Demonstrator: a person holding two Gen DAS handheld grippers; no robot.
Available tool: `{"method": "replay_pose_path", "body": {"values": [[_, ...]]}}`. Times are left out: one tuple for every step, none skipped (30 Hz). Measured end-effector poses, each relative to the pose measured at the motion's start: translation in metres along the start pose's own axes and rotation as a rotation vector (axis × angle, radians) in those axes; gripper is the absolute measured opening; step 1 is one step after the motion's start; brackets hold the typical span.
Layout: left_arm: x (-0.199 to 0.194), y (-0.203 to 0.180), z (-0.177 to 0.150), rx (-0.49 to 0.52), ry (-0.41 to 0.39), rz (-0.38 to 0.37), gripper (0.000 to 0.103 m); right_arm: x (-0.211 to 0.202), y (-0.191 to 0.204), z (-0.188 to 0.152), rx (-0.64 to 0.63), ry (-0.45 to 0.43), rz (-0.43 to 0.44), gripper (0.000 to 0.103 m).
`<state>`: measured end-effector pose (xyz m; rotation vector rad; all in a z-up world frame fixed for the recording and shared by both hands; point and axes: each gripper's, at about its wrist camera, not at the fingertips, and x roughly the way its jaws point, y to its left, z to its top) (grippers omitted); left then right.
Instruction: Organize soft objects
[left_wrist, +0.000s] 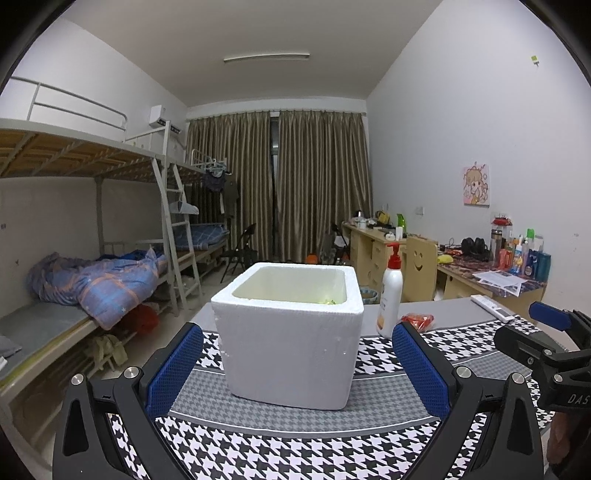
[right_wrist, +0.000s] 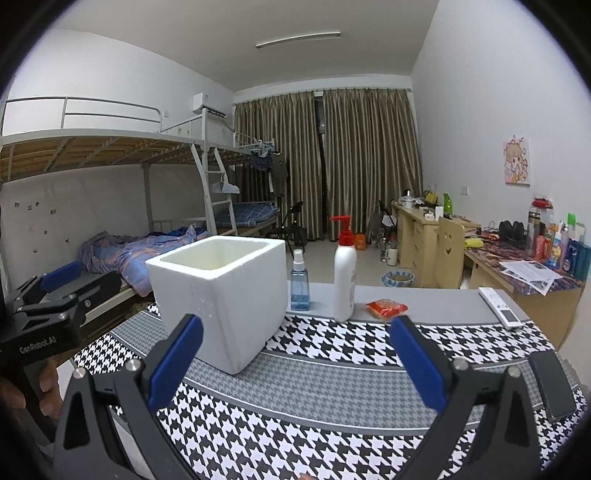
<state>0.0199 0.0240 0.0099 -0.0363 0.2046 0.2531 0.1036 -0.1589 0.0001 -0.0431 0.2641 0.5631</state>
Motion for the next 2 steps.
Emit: {"method": "replay_pose_path", "body": {"values": [[-0.0010,-0.0009,-0.0009,-0.002,-0.003,0.002,0.102,0.0000,-0.0004,-0.0011,0.003,0.000,0.001,0.102],[-0.0013,-0.0012,-0.0005,0.000,-0.004,0.005,0.102,-0.0002,-0.0004,-0.0020,0.003,0.001,0.003,0.102]]}}
